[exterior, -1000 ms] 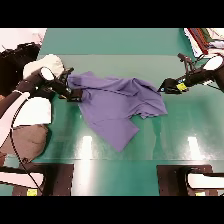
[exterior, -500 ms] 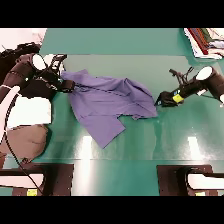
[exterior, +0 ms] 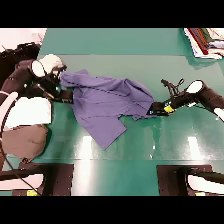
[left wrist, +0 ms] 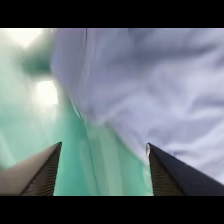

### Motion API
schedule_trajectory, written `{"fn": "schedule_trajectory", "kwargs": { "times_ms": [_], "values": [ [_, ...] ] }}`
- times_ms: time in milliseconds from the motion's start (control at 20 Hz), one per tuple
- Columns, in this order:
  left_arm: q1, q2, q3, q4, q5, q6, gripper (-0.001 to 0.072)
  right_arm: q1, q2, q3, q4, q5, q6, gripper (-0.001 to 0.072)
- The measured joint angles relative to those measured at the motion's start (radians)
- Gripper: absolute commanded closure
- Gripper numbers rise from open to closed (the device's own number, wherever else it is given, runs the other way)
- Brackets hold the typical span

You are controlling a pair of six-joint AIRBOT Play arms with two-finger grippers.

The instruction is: Fold the shirts.

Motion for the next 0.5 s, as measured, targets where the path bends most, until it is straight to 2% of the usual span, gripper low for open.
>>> {"fn": "schedule_trajectory", "kwargs": {
  "times_ms": [50,250,450,500],
  "values": [
    [0.000,0.023,-0.056,-0.024,0.018,-0.004,0.0101,0.003,0.001,-0.002,0.001,-0.006,0.000,0.0265],
    [-0.002,0.077,-0.238,-0.149,0.115,-0.010,0.0102,0.009,0.003,-0.005,0.003,-0.021,0.000,0.0265],
    [-0.001,0.094,-0.344,-0.307,0.200,0.037,0.0104,0.010,0.003,0.027,0.001,-0.028,0.006,0.0265],
    [0.000,0.096,-0.357,-0.335,0.213,0.045,0.0164,0.009,0.003,0.040,0.001,-0.028,0.007,0.0265]
  ]
}}
